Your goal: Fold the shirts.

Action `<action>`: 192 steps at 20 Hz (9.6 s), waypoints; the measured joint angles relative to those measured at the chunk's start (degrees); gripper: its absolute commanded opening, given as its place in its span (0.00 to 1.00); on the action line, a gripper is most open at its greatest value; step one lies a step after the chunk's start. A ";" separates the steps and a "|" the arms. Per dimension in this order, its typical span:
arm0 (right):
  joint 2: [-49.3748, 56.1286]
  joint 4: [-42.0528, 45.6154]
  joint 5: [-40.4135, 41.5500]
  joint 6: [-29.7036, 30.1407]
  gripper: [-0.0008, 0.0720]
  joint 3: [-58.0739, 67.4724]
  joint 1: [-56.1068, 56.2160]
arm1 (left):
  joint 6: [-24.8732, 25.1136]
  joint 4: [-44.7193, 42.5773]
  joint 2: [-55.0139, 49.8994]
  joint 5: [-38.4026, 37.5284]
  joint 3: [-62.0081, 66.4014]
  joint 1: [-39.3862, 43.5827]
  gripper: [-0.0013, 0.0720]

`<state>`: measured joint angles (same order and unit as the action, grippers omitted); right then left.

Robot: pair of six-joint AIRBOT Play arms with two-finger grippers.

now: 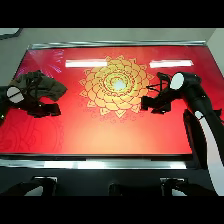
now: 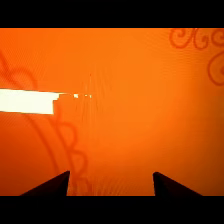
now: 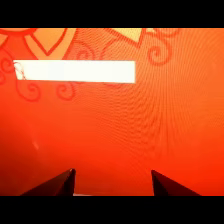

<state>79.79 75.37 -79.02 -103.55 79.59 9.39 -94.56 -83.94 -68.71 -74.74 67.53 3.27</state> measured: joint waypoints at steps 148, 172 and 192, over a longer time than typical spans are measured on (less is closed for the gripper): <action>-38.21 27.15 28.46 -5.18 0.08 9.66 -0.24 | 9.03 25.70 25.62 39.36 23.67 -13.79 0.05; -4.37 14.67 52.28 -29.88 0.73 -21.31 -0.24 | 8.22 25.57 10.34 34.80 -25.90 -15.19 0.05; -6.25 -40.33 32.11 3.96 0.84 -43.93 9.27 | 13.81 26.97 8.20 35.15 -26.25 -15.19 0.05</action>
<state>73.54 35.05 -46.92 -99.59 35.66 18.65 -80.75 -56.97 -60.51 -39.59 41.28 -11.92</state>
